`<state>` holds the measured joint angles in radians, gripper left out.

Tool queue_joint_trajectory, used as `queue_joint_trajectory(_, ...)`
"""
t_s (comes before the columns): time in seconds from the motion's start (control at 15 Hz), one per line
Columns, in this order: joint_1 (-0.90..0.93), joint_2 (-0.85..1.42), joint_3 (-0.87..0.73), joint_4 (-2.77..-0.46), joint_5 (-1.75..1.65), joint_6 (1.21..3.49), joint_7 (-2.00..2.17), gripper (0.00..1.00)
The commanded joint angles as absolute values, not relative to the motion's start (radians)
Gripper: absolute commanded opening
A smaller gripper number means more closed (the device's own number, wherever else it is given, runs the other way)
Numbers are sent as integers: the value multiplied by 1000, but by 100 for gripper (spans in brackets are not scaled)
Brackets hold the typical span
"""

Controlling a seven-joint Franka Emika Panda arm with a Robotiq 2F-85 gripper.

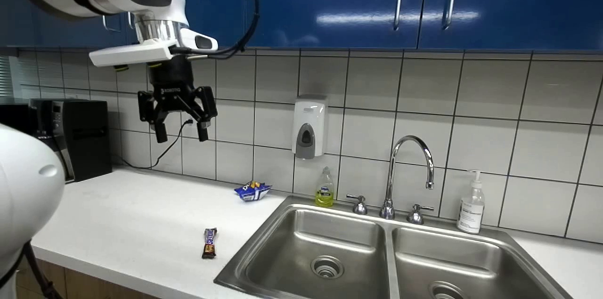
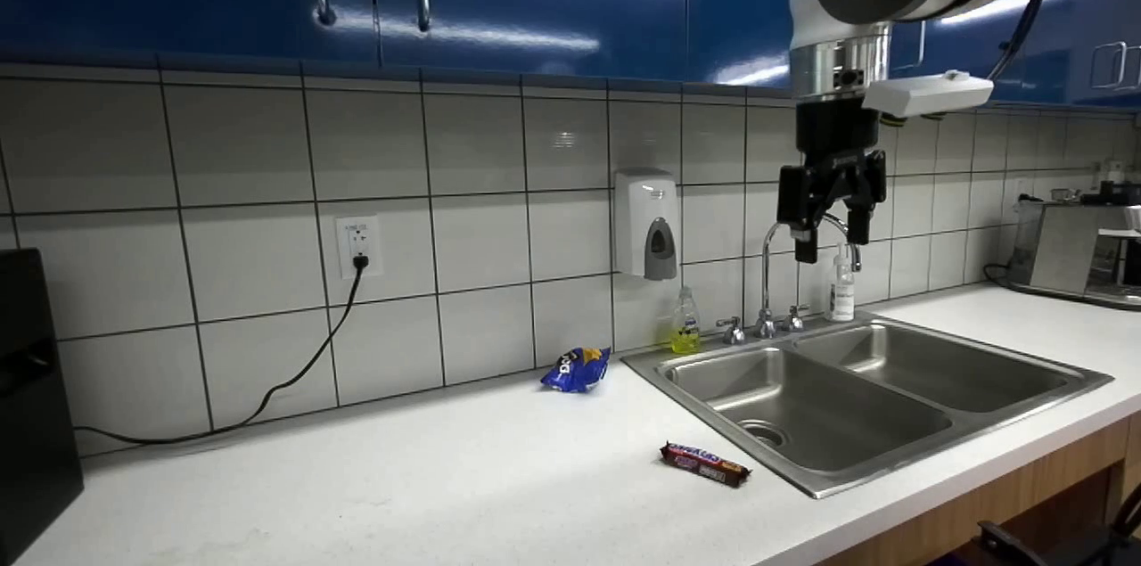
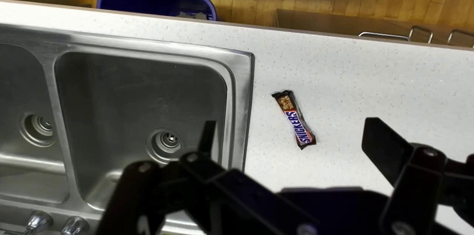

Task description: Put the brown packet in the sink on the left.

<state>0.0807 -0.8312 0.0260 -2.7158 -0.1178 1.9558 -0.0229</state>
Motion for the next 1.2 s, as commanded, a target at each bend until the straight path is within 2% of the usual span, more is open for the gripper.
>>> queue_joint_trajectory(0.0, 91, -774, 36, -2752, -107, 2040, -38, 100)
queue_joint_trajectory(0.53, 126, -541, 37, -2782, -94, 2328, -54, 100)
queue_joint_trajectory(1.13, 131, -215, 39, -2717, -90, 2574, -101, 100)
